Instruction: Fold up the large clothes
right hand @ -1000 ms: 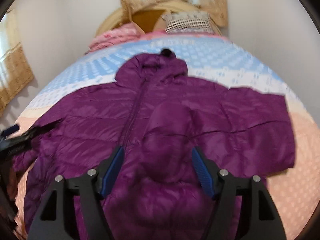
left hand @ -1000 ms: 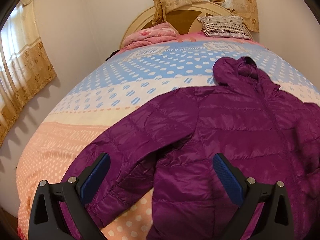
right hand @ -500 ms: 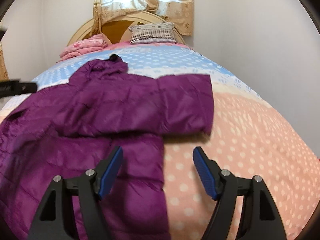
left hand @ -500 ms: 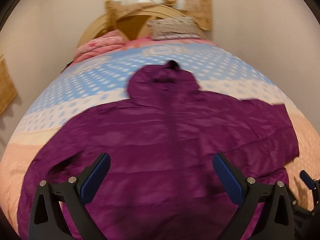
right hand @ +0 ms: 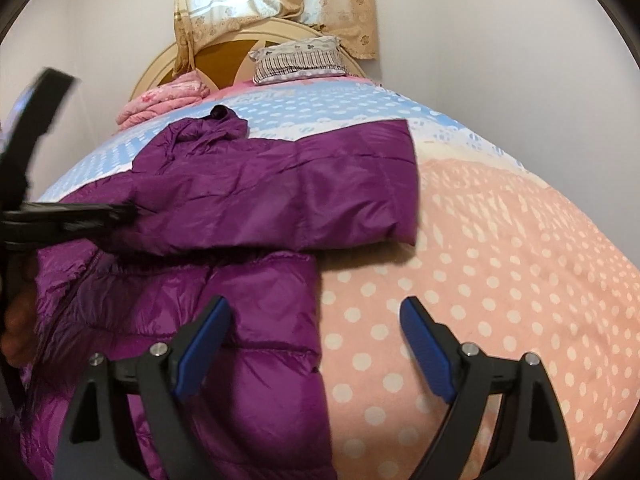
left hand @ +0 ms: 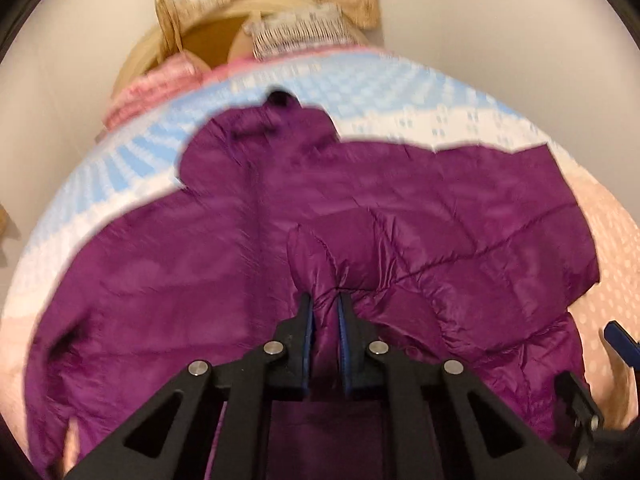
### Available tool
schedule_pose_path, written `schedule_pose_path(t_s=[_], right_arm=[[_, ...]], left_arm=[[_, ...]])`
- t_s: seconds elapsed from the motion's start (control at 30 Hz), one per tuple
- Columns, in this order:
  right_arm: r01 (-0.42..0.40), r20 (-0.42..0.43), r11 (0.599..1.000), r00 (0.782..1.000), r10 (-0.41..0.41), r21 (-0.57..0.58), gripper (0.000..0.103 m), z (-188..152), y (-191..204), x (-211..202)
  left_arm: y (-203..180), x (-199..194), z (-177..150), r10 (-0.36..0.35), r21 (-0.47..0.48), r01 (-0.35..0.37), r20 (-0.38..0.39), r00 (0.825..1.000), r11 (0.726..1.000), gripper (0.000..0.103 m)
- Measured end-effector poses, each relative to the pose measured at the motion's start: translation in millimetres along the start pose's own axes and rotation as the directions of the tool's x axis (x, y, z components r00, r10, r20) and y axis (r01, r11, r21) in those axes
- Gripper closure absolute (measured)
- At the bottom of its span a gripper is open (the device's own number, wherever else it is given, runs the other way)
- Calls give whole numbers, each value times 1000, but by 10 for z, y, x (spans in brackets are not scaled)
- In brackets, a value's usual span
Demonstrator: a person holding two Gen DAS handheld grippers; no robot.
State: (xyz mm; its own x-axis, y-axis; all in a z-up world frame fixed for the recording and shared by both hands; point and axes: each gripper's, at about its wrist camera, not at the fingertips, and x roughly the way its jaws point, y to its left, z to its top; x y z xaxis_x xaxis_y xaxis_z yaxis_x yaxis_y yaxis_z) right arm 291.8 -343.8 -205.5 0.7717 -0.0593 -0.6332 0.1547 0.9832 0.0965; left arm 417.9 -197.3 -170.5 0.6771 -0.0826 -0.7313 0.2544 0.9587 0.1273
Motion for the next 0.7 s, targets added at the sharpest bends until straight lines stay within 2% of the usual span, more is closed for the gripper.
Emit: schedule_pose_path(t_s=[0.13, 0.3, 0.57, 0.7], right_arm=[[4, -3, 1000, 1000, -4, 8, 14, -3, -8, 12], [11, -18, 1000, 1000, -11, 3, 14, 18, 8, 48], [15, -34, 1000, 999, -15, -3, 14, 43, 10, 108], [13, -40, 1000, 999, -13, -3, 14, 47, 0, 131]], left_arm=[[346, -324, 53, 84, 14, -86, 104, 991, 996, 93], [686, -496, 27, 174, 3, -177, 159, 972, 984, 94], [1013, -380, -194, 253, -24, -252, 137, 958, 967, 94], [1117, -226, -364, 282, -24, -281, 95, 955, 959, 94]])
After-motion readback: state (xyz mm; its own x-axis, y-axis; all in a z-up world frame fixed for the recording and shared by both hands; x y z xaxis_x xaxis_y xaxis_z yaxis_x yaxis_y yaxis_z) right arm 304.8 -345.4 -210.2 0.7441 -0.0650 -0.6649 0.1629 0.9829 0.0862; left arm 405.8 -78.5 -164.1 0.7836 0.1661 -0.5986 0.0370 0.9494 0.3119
